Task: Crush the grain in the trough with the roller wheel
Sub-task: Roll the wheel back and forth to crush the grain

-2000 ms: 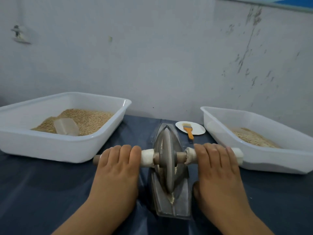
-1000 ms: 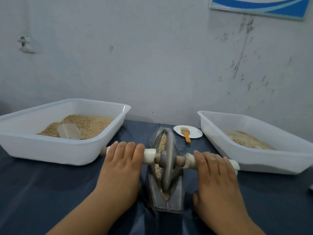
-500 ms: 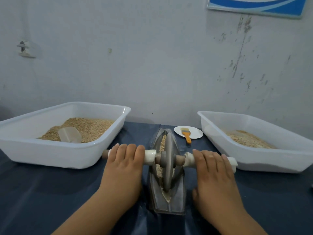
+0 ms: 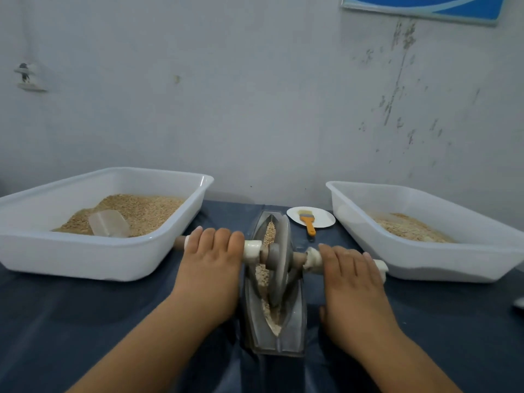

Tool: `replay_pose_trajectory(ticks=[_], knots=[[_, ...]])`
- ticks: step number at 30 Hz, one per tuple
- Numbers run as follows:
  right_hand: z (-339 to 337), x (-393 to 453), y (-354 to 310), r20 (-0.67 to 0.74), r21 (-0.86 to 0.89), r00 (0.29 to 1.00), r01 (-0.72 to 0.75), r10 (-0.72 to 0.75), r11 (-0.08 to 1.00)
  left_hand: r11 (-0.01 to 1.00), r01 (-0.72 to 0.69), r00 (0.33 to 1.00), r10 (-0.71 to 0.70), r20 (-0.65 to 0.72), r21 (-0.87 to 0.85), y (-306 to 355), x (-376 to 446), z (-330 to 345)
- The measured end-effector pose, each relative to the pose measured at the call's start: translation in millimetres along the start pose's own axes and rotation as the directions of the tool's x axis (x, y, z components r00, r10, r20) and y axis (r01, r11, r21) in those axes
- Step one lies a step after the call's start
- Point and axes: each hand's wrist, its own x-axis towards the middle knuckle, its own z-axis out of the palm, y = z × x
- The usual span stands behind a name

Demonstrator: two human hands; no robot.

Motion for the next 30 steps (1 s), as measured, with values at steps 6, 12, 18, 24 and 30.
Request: replay_pose_trajectory(ticks=[6, 12, 18, 24, 30], knots=[[8, -11, -2, -0.068, 0.057, 0.998, 0.021, -0.017, 0.998, 0.996, -0.047, 0.995, 0.039, -0.097, -0.082, 0, -22, 3], [1, -3, -3, -0.052, -0.021, 0.998, 0.042, -0.043, 0.999, 0.998, 0.0, 1.0, 0.001, 0.025, -0.055, -6, -19, 8], [-3, 9, -11, -0.025, -0.054, 1.0, 0.014, -0.015, 0.998, 0.999, -0.027, 0.997, 0.029, 0.077, -0.037, -11, -9, 5], [10, -5, -5, -0.123, -0.02, 0.991, 0.049, -0.052, 0.999, 0.997, -0.046, 0.997, 0.042, -0.059, -0.067, -9, -25, 14], [1, 17, -12, -0.021, -0.071, 1.0, -0.006, 0.005, 0.997, 1.0, -0.021, 0.996, 0.022, 0.086, -0.01, -6, 2, 5]])
